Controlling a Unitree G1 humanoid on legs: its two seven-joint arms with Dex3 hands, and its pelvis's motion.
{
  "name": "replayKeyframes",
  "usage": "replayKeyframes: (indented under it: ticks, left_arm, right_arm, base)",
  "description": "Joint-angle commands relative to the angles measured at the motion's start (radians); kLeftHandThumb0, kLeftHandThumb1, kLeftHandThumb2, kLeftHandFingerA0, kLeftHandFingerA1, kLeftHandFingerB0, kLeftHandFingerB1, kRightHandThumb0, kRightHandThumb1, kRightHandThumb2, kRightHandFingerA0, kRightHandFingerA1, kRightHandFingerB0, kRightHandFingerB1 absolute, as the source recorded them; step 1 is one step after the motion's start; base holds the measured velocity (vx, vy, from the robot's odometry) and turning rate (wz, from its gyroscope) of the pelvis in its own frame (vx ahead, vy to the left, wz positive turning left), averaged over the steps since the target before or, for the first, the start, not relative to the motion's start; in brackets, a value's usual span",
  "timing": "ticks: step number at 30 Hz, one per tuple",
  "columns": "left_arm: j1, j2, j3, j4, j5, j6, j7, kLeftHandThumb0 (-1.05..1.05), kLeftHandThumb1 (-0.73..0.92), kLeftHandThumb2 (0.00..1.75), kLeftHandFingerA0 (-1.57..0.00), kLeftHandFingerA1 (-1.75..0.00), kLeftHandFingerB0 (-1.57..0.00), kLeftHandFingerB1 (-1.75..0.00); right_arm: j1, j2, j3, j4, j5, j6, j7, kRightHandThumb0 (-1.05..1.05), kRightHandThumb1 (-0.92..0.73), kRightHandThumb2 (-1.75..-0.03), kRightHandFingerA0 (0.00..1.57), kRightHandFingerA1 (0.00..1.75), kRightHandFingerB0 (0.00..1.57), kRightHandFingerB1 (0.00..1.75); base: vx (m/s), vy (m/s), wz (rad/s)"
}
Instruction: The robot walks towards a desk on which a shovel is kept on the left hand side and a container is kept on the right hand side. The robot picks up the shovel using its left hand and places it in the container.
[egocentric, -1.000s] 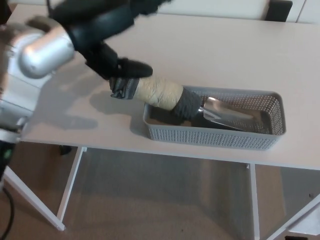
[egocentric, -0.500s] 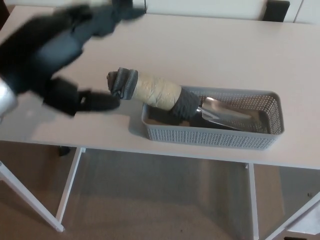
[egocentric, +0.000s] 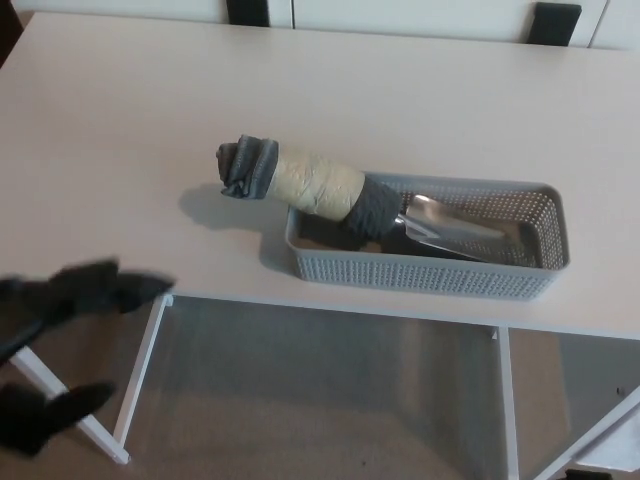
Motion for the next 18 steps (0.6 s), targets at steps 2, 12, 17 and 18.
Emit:
replayKeyframes:
  ticks: [2, 12, 17, 18]
  left_arm:
    - [0.447, 0.133, 0.216, 0.083, -0.814, -0.156, -0.805, -0.77, 0.54, 0.95, -0.28, -0.46, -0.27, -0.44]
    - [0.13, -0.094, -0.112, 0.705, 0.111, -0.215, 0.206, -0.85, 0.67, 1.04, 0.0, -0.16, 0.0, -0.11]
    - [0.036, -0.088, -0.101, 0.765, 0.053, -0.159, 0.207, -0.92, 0.78, 1.12, 0.0, -0.11, 0.0, -0.06]
    - [0.026, -0.087, -0.102, 0.775, 0.048, -0.16, 0.208, -0.92, 0.78, 1.12, 0.0, -0.11, 0.0, -0.06]
  right_arm:
    - [-0.007, 0.064, -0.08, 0.127, 0.029, -0.113, -0.125, -0.51, -0.65, -0.6, 0.63, 0.47, 0.52, 0.42]
    - [0.061, 0.105, -0.084, 0.178, 0.012, -0.224, -0.17, -0.67, -0.56, -1.0, 0.39, 0.58, 0.18, 0.46]
    - [-0.006, 0.114, -0.127, 0.229, 0.063, -0.238, -0.151, -0.77, -0.67, -0.67, 0.35, 0.43, 0.27, 0.35]
    - [-0.013, 0.116, -0.128, 0.231, 0.063, -0.238, -0.151, -0.77, -0.67, -0.67, 0.35, 0.43, 0.27, 0.35]
  base:
    - [0.0, 0.0, 0.0]
    - [0.0, 0.0, 0.0]
    - [0.0, 0.0, 0.0]
    - [0.0, 0.0, 0.0]
